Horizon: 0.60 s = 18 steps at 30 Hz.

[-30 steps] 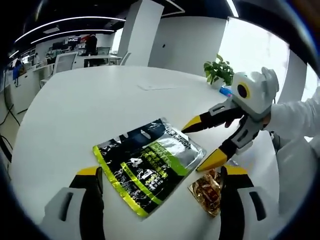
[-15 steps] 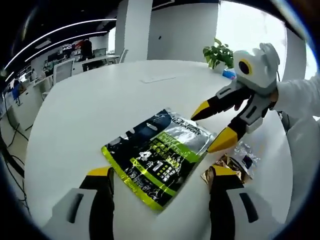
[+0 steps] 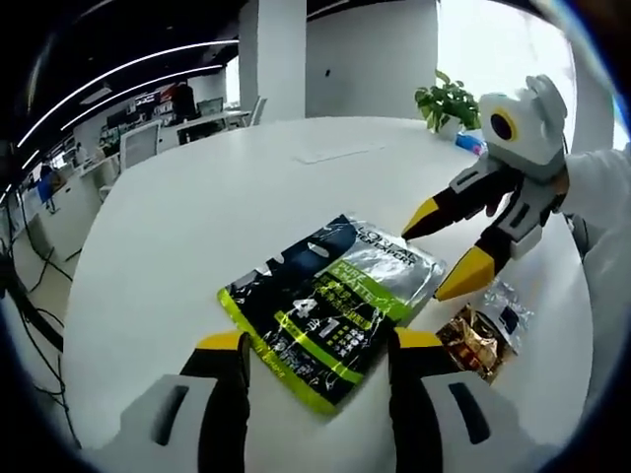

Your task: Arrange the skincare products in the storage area until every visible bottle or jar stands upright without overlapping.

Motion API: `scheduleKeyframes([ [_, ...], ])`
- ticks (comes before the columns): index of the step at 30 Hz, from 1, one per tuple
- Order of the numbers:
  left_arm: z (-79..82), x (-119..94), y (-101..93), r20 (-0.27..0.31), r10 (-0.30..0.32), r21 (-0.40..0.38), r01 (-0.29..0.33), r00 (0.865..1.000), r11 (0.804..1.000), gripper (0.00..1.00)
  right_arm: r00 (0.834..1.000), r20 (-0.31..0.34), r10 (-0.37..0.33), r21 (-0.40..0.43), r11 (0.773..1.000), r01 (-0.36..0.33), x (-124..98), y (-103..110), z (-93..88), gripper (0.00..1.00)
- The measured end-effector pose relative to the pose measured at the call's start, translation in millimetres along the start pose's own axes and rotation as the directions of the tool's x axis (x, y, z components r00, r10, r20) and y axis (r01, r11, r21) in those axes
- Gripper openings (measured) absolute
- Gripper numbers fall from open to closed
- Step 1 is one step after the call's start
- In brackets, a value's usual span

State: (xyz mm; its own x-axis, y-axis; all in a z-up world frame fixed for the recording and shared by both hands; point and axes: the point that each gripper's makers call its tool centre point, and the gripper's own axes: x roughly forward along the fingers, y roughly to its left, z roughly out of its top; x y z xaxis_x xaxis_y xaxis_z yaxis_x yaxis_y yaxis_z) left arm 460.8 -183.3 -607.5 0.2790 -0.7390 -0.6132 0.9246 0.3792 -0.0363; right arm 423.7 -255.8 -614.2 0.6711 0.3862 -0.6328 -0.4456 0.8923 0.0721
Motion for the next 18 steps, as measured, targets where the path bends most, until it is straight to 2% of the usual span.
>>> scheduleKeyframes([
  [1,0.2,0.0,-0.5,0.002,-0.004,-0.013,0.004,1.0,1.0,0.5,1.0,0.002,-0.003,-0.009,1.0,0.003,0.5,-0.3,0.0,0.39],
  [4,1.9,-2.3,-3.9,0.013,-0.021,-0.057,0.021,1.0,0.998,0.49,0.998,-0.043,-0.041,-0.154,0.987,0.034,2.2,-5.4,-6.1,0.41],
  [5,2.4,-2.7,-5.1,0.016,-0.025,-0.069,0.026,1.0,0.997,0.49,0.998,-0.055,-0.044,-0.169,0.985,0.034,3.0,-4.2,-7.1,0.42],
  [6,3.1,-2.0,-2.5,0.019,-0.027,-0.093,0.029,0.999,0.995,0.49,0.999,-0.033,-0.039,-0.144,0.989,0.033,3.0,-0.5,-2.0,0.42],
  [11,4.2,-3.1,2.0,0.031,-0.044,-0.164,0.049,0.999,0.985,0.48,0.996,-0.02,-0.087,-0.163,0.983,0.083,1.5,-10.9,1.3,0.35],
  [14,3.5,-2.6,4.6,0.029,-0.043,-0.151,0.047,0.999,0.987,0.46,0.996,-0.012,-0.088,-0.131,0.988,0.086,0.6,-11.3,1.6,0.32],
  [15,3.0,-1.6,11.7,0.025,-0.017,-0.161,0.021,1.0,0.987,0.43,0.996,-0.012,-0.084,-0.12,0.989,0.082,1.1,-9.9,1.1,0.32],
  [18,0.8,-0.5,12.3,0.013,-0.007,-0.088,0.008,1.0,0.996,0.4,0.996,-0.005,-0.085,-0.101,0.991,0.084,1.7,-12.2,2.4,0.31],
])
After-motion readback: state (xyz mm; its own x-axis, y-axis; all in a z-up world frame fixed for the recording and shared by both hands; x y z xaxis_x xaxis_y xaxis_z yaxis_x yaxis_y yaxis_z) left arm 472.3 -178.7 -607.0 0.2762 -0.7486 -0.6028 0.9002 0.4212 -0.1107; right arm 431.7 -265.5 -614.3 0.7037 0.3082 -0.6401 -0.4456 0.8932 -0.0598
